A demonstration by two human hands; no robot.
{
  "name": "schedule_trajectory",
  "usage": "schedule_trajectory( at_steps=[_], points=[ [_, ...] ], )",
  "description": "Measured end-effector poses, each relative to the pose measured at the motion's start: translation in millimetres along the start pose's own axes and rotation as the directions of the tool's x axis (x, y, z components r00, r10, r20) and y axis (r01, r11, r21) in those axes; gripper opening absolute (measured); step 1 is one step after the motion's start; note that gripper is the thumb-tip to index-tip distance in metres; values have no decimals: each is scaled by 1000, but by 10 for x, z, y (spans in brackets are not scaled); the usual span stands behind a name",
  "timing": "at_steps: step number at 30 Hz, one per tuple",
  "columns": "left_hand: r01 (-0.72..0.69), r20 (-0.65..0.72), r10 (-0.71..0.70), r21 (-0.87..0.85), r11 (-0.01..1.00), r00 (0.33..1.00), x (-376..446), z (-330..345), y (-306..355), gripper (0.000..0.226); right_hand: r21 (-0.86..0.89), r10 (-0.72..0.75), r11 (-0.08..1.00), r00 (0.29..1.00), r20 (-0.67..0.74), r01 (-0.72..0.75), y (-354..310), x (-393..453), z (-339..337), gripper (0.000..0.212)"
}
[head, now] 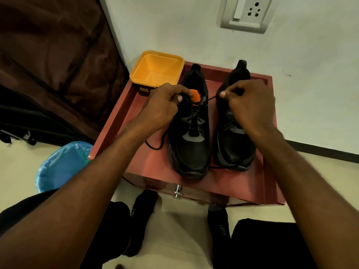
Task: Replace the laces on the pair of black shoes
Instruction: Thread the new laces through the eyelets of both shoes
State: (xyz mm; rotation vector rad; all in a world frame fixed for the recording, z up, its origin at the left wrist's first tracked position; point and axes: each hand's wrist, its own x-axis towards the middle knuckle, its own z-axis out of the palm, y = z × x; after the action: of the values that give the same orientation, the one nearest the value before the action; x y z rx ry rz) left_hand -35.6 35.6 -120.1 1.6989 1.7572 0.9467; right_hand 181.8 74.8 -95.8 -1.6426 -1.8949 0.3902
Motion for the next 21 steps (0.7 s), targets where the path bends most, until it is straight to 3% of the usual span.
schedule_trajectory(
  at_steps=[2, 6, 9, 14, 21],
  points=[
    [-29, 13, 29, 2, 1000, 999, -13, -15, -16, 28, 14, 37, 999, 999, -29, -36, 32, 33, -57, 19],
    [-70, -1, 70, 9, 998, 998, -24, -21, -17, 36, 9, -115, 993, 985, 132, 115, -40, -41, 45, 31],
    [-93, -31, 94, 33, 995, 995, -30, 13, -47, 39, -22, -162, 985, 967, 197, 169, -111, -78, 83, 19],
    [-91, -57, 93, 40, 995, 994, -10, -25, -73, 48, -85, -69, 993, 987, 147, 82, -67, -28, 17, 14],
    [14, -57, -11, 49, 999, 998, -29, -53, -14, 36, -104, -56, 992, 987, 149, 72, -61, -57, 17, 14]
  ],
)
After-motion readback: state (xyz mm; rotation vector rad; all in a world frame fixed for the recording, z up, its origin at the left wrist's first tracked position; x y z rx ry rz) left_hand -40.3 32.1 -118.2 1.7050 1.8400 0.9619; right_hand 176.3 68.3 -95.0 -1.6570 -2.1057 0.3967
